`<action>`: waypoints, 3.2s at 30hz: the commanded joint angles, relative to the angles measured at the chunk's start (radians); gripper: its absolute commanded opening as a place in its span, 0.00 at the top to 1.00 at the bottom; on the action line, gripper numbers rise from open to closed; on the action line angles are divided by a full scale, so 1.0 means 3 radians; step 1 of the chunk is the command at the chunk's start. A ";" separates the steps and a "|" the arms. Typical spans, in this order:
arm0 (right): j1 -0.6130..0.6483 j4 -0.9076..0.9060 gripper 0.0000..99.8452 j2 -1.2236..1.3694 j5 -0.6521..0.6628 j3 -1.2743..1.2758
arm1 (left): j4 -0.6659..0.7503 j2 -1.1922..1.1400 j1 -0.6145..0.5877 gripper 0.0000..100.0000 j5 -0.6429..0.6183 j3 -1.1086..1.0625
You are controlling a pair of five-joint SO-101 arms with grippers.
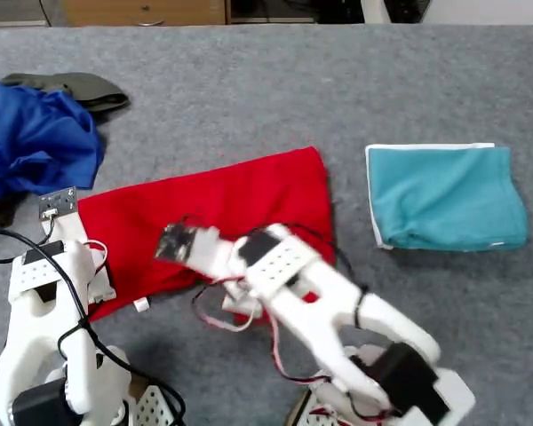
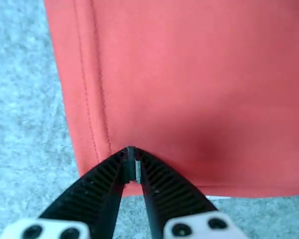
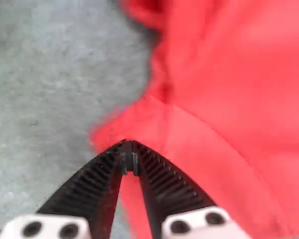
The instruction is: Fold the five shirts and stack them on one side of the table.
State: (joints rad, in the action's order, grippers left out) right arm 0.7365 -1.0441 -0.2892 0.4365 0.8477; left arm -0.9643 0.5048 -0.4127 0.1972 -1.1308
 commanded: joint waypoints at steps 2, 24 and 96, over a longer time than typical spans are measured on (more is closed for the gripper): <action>-0.0770 -0.0020 1.00 -0.0458 0.0020 -0.0284 | 0.0010 -0.0003 0.0010 0.98 -0.0010 0.0118; -0.2171 0.0092 1.00 0.2192 0.0598 -0.2299 | -0.0107 -0.0038 -0.0864 0.98 0.0921 0.0107; -0.2002 -0.2373 1.00 0.3475 -0.0102 -0.5823 | 0.0184 -0.2534 -0.0506 0.98 -0.0425 0.2992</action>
State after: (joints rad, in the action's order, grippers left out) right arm 0.1227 -1.7699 0.8907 0.4273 -1.0932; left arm -0.9505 -0.2516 -0.5831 0.0821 -0.2286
